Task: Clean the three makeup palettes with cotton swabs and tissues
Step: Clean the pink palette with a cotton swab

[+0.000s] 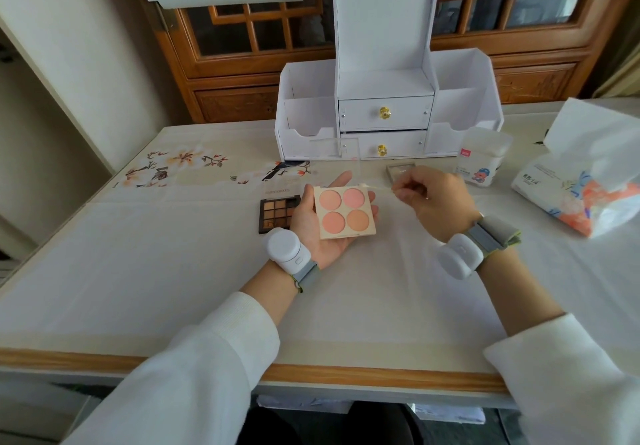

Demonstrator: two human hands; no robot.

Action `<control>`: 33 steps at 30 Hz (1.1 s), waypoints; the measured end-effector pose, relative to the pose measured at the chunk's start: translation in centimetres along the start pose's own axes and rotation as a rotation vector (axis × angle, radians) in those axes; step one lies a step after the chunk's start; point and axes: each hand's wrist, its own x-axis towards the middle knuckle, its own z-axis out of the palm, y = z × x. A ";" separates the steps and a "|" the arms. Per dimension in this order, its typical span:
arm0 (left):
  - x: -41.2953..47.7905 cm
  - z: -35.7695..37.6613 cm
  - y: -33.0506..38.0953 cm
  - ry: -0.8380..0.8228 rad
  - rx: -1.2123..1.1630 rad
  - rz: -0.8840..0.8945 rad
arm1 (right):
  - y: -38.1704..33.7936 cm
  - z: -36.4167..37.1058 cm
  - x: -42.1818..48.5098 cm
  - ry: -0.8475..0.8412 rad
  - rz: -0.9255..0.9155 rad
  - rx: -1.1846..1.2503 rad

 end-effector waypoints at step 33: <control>0.0 -0.1 -0.1 -0.034 0.054 -0.018 | 2.0 0.8 0.7 -0.060 0.025 -0.067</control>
